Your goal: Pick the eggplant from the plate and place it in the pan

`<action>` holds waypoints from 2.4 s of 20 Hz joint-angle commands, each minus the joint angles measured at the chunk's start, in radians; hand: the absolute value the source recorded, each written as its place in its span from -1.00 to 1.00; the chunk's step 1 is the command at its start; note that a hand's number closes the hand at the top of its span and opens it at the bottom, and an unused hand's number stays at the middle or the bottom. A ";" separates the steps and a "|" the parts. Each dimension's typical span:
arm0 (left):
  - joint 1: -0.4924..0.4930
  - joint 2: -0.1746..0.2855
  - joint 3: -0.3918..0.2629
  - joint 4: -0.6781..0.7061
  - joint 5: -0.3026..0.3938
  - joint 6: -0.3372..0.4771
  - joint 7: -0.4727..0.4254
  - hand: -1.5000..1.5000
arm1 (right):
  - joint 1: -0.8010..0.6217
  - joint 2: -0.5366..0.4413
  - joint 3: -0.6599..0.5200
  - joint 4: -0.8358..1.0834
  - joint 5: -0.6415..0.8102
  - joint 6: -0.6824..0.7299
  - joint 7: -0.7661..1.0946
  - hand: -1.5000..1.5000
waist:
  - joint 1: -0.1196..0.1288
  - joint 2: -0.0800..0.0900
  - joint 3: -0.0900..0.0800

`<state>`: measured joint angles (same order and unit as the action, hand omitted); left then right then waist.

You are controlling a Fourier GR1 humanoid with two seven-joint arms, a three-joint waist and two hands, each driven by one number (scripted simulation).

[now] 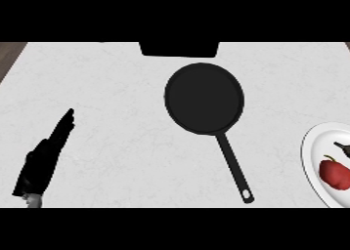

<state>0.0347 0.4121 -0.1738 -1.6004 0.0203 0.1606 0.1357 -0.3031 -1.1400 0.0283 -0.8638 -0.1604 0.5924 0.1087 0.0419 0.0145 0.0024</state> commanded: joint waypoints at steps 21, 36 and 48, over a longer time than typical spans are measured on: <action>0.026 -0.067 -0.001 0.010 -0.069 -0.005 0.003 0.00 | -0.504 0.239 0.298 0.288 0.440 0.443 0.055 -1.00 | -0.019 -0.009 -0.002; 0.021 -0.084 0.061 0.003 -0.089 -0.035 0.005 0.00 | -0.465 0.353 0.366 0.311 0.635 0.450 0.007 -1.00 | -0.033 -0.013 -0.002; 0.062 -0.087 0.133 0.044 -0.083 -0.103 -0.061 0.00 | -0.401 0.372 0.325 0.300 0.754 0.440 0.039 -1.00 | -0.037 -0.015 -0.003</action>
<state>0.0637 0.3255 -0.0717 -1.5849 -0.0692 0.0783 0.1235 -0.7390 -0.7703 0.3806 -0.5405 0.5720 1.0253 0.1295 0.0086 0.0011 0.0002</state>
